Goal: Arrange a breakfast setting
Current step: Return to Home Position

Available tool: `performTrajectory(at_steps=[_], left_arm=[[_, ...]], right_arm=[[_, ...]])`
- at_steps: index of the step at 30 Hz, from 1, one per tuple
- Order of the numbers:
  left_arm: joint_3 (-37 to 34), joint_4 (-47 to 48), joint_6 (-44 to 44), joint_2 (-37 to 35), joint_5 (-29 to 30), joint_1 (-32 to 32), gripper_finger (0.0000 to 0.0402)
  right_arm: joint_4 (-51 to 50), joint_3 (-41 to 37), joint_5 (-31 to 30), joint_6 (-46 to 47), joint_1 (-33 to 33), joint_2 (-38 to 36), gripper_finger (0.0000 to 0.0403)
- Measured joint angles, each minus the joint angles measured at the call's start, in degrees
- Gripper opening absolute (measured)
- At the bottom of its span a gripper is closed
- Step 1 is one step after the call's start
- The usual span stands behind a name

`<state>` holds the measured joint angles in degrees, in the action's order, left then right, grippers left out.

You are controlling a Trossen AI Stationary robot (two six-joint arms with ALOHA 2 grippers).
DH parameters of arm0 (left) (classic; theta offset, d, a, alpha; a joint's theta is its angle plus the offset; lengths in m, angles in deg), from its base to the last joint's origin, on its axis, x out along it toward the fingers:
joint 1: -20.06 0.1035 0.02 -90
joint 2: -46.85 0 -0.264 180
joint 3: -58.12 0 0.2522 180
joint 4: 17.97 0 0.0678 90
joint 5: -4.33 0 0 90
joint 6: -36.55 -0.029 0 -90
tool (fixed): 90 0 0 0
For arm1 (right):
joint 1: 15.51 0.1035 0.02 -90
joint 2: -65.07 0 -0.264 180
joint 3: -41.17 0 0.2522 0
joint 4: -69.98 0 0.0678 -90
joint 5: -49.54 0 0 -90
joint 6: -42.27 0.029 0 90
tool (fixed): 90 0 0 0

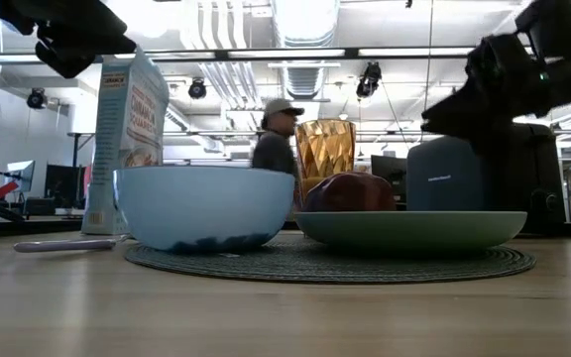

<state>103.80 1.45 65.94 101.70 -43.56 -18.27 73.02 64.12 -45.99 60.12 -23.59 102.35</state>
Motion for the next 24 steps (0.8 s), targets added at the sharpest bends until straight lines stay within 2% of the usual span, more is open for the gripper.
performTrajectory(at_steps=[9, 17, 24], left_arm=[[-0.5, -1.1, -0.4, 0.1, 0.0, 0.0, 0.0118], [-0.5, -1.0, -1.4, 0.2, 0.0, 0.0, 0.0118], [-0.5, -1.0, -1.8, 0.2, 0.0, 0.0, 0.0118]], right_arm=[[11.3, -8.3, 0.4, 1.1, 0.1, 0.0, 0.0134], [10.6, -8.5, -0.1, 1.1, 0.0, 0.0, 0.0134], [10.1, -8.6, -0.8, -13.8, 0.0, 0.0, 0.0134]])
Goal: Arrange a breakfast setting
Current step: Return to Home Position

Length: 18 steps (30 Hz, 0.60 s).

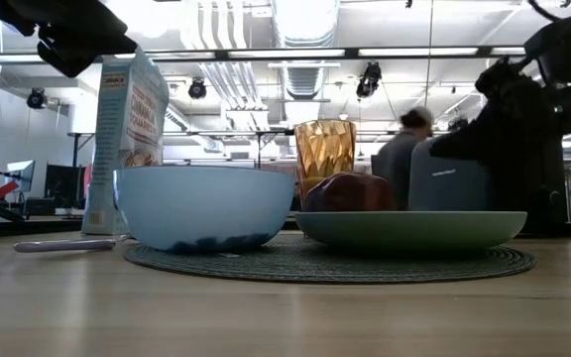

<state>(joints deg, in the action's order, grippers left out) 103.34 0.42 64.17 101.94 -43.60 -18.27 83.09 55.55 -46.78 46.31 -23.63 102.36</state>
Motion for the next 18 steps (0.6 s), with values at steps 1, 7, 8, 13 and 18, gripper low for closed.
performTrajectory(at_steps=[1, 7, 8, 13, 18], left_arm=[[0.0, 0.0, -0.5, 0.0, 0.0, 0.0, 0.0118], [0.0, -1.0, -6.2, 0.0, -0.3, 0.0, 0.0118], [0.0, -1.5, -7.1, 0.0, -0.7, 0.0, 0.0118], [0.0, -2.3, -8.7, 0.0, -2.5, 0.0, 0.0118], [0.0, -2.4, -7.4, 0.0, -2.6, 0.0, 0.0118]], right_arm=[[0.1, 0.0, 0.2, -0.8, 0.0, 0.0, 0.0134], [0.5, 0.0, 0.5, -0.2, 0.0, 0.0, 0.0134], [0.5, 0.0, 0.6, -0.2, 0.0, 0.0, 0.0134], [0.5, 0.0, 0.5, -0.1, 0.0, 0.0, 0.0134], [0.5, 0.0, 0.5, -0.2, 0.0, 0.0, 0.0134]])
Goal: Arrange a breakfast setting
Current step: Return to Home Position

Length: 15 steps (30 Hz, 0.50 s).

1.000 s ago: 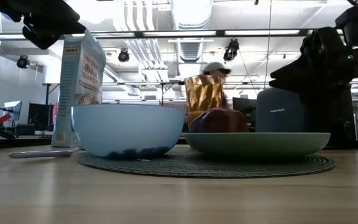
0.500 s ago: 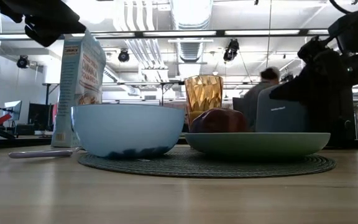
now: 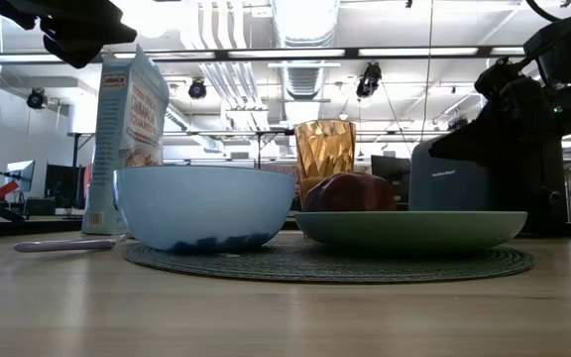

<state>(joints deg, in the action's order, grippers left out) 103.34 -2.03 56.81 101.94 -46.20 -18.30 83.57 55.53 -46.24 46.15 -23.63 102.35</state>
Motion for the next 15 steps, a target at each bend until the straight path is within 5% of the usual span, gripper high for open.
performTrajectory(at_steps=[6, 15], left_arm=[[-2.8, 0.1, -1.1, -1.9, -6.2, -0.2, 0.0118], [-27.1, -24.8, -3.2, -22.8, -7.5, -0.1, 0.0118]], right_arm=[[0.0, 0.0, 0.0, 0.0, 0.0, 0.0, 0.0134], [0.0, 0.0, 0.0, 0.0, 0.0, 0.0, 0.0134]])
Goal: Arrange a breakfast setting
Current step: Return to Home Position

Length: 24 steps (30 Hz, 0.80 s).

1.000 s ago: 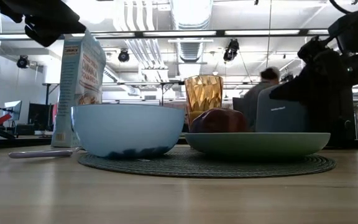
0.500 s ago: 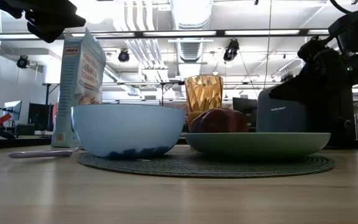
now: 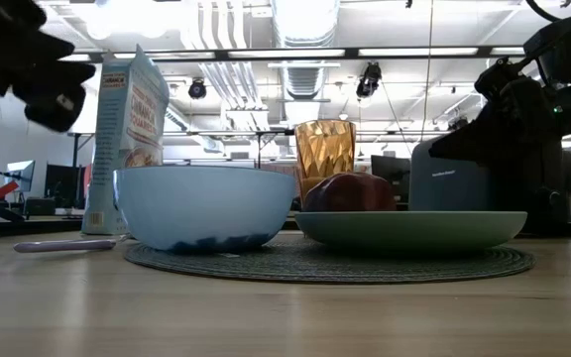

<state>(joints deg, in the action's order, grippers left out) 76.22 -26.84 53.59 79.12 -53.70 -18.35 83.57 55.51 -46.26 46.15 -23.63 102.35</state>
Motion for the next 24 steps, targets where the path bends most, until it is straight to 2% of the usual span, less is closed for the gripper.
performTrajectory(at_steps=[2, 5, 10, 14, 17, 24], left_arm=[[-3.4, -3.5, 0.0, -3.5, 0.0, 0.0, 0.0118], [-3.4, 1.4, -0.6, -9.0, 0.0, 0.0, 0.0118], [-3.8, 4.4, -9.8, -18.2, 0.3, 0.0, 0.0118], [-3.8, 10.3, -14.9, -24.7, 5.9, 0.1, 0.0118], [-3.8, 17.7, -13.8, -28.3, 11.1, 0.0, 0.0118], [-3.8, 18.9, -16.6, -32.3, 20.6, 2.0, 0.0118]], right_arm=[[0.0, 0.0, 0.0, 0.0, 0.0, 0.0, 0.0134], [0.0, 0.0, 0.0, 0.0, 0.0, 0.0, 0.0134], [0.0, 0.0, 0.0, 0.1, 0.0, 0.0, 0.0134], [0.0, 0.0, 0.0, 0.1, 0.0, 0.0, 0.0134], [0.0, 0.0, 0.0, 0.1, 0.0, 0.0, 0.0134], [0.0, 0.0, 0.0, 0.1, 0.0, 0.0, 0.0134]])
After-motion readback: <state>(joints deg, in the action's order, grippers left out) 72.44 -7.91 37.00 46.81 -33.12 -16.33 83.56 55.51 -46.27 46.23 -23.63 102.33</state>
